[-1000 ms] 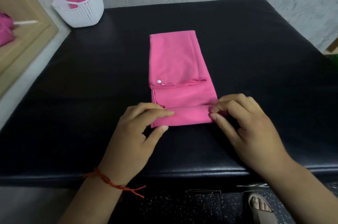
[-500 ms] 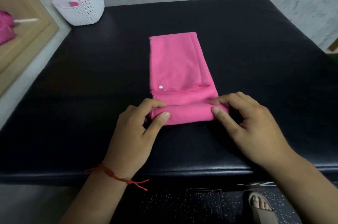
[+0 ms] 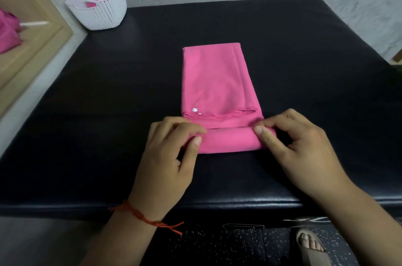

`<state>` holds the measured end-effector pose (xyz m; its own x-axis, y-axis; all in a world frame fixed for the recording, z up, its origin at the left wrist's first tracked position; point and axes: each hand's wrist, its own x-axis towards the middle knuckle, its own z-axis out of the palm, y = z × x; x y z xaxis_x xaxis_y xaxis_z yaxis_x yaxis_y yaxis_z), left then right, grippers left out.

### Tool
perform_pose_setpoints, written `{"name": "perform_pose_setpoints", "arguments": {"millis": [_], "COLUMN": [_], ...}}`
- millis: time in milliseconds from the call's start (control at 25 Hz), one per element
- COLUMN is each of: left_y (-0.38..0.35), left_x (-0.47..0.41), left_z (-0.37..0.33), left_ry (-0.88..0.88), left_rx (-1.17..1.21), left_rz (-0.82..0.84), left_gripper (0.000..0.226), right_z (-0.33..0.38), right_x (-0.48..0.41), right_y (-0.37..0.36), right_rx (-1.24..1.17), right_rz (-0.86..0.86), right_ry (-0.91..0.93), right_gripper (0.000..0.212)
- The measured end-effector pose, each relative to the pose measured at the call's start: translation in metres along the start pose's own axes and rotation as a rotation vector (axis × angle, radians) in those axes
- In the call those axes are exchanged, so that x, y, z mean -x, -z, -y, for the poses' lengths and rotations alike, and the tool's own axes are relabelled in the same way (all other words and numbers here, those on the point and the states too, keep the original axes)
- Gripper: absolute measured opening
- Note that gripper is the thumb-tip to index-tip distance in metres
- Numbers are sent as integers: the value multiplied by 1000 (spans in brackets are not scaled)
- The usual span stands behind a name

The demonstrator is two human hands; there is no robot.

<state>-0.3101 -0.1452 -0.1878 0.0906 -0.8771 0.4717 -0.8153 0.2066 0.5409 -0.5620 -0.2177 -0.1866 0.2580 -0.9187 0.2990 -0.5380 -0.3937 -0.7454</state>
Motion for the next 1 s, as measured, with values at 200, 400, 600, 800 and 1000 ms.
{"name": "perform_pose_setpoints", "arguments": {"millis": [200, 400, 600, 800, 1000], "left_y": [12, 10, 13, 12, 14], "left_x": [4, 3, 0, -4, -4], "left_z": [13, 16, 18, 19, 17], "left_ry": [-96, 20, 181, 223, 171], "left_rx": [-63, 12, 146, 116, 117], "left_rz": [117, 121, 166, 192, 251], "left_gripper": [40, 46, 50, 37, 31], "right_z": [4, -1, -7, -13, -14], "right_x": [1, 3, 2, -3, -4], "right_y": [1, -2, -3, -8, -5], "right_rx": [-13, 142, 198, 277, 272], "right_rz": [-93, -157, -24, -9, 24], "right_ry": [-69, 66, 69, 57, 43], "right_gripper": [28, 27, 37, 48, 49]}}
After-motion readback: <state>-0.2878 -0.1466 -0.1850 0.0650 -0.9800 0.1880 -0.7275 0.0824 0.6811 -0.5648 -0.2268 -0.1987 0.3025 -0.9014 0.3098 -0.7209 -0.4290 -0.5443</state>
